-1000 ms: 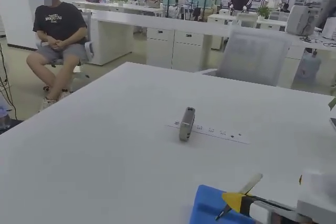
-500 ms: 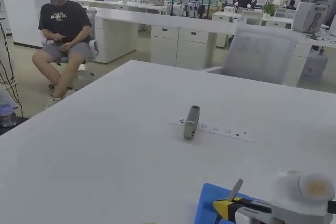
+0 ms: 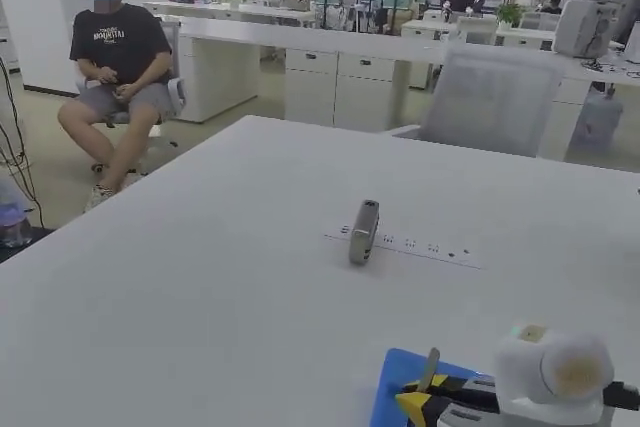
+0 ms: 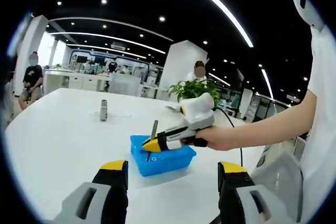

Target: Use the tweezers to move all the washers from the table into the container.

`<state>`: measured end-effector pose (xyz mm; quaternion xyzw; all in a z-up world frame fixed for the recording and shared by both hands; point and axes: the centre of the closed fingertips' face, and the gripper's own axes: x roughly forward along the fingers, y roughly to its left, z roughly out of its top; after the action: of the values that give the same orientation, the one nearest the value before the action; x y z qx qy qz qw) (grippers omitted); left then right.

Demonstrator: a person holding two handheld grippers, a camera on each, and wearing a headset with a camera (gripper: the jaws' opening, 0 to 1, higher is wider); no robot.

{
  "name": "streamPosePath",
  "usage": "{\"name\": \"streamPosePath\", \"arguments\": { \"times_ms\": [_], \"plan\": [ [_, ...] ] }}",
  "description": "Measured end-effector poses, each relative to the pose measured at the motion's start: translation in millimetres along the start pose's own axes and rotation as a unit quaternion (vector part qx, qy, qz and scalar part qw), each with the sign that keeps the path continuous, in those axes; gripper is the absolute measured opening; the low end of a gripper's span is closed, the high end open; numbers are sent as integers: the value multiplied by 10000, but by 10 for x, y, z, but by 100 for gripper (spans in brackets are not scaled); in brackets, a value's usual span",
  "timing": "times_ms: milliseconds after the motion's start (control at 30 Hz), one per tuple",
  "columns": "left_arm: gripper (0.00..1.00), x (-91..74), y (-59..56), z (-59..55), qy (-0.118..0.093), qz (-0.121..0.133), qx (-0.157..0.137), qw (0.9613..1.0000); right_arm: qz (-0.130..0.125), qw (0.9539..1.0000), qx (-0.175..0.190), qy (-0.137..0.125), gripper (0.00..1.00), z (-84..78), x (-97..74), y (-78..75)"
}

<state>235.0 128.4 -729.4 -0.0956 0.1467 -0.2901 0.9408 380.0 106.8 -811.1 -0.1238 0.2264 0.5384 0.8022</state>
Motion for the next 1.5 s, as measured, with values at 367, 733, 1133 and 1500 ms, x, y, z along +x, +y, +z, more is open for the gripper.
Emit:
{"name": "streamPosePath", "arguments": {
  "times_ms": [367,733,1133,1500],
  "plan": [
    [61,10,-53,18,28,-129,-145,9998,139,9963,-825,-207,4,204,-522,297],
    [40,44,-327,33,337,-1038,-133,9939,1068,9911,-783,144,4,-225,-1022,854],
    [10,204,-996,-167,1310,-2688,762,9512,2126,9714,-887,578,4,-616,-1234,1495],
    [3,271,-1133,-275,1647,-3065,1357,9276,2236,9608,-1357,923,4,-745,-1229,1586]
  ]
}}
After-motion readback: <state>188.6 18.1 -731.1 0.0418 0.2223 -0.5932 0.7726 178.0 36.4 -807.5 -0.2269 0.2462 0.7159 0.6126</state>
